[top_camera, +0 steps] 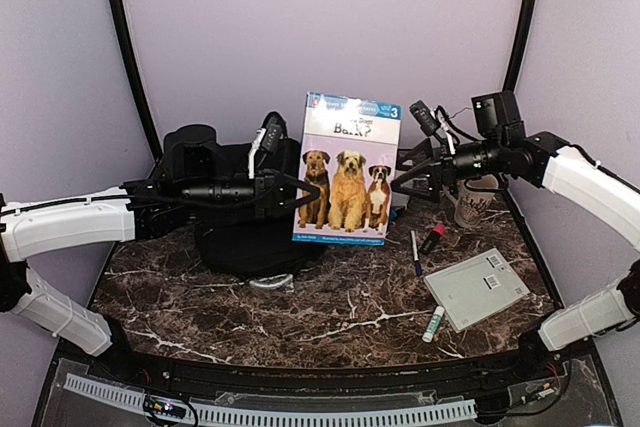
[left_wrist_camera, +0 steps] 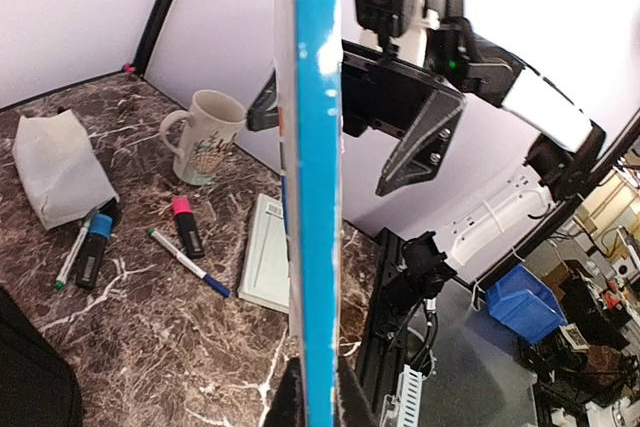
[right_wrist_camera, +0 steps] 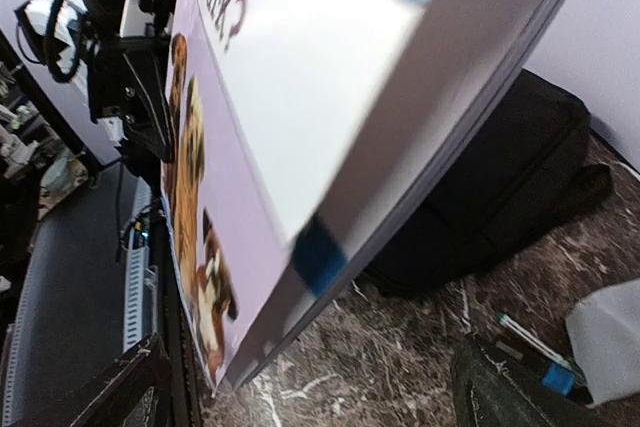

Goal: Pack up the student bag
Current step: Pass from the left arm to the right

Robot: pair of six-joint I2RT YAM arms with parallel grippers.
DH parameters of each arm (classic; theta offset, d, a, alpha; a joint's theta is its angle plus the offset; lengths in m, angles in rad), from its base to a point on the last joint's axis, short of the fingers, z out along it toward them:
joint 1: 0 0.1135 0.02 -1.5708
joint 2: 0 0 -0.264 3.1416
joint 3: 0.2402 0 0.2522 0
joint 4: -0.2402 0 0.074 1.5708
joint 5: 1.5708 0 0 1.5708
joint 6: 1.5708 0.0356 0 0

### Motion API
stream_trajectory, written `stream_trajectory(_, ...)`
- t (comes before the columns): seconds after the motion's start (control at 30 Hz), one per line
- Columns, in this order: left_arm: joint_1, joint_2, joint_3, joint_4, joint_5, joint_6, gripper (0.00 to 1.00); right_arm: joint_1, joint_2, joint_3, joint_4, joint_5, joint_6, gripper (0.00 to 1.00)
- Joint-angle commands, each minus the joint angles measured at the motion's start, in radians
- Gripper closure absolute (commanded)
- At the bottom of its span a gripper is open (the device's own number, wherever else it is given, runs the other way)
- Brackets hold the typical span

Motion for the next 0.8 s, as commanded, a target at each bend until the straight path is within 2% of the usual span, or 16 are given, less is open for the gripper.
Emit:
stream_trajectory(0.0,0.006,-0.045,-0.031,0.182,0.156,-0.007,1.00,0.002,0.090,0.075,0.095,-0.287,0.112,0.03)
stream_trajectory(0.1,0.006,-0.040,-0.035,0.210,0.179,-0.029,1.00,0.017,0.122,0.083,0.164,-0.363,0.170,0.03)
stream_trajectory(0.27,0.006,-0.035,-0.049,0.255,0.164,-0.052,1.00,0.082,0.143,0.091,0.186,-0.377,0.194,0.06)
stream_trajectory(0.37,0.007,-0.038,-0.061,0.260,0.112,-0.055,1.00,0.109,0.137,0.057,0.239,-0.420,0.252,0.10)
stream_trajectory(0.5,0.011,-0.044,-0.071,0.213,-0.046,-0.056,1.00,0.115,0.100,-0.005,0.367,-0.450,0.366,0.14)
stream_trajectory(0.77,0.018,-0.052,-0.077,0.183,-0.160,-0.059,1.00,0.113,0.058,-0.068,0.380,-0.412,0.378,0.25)
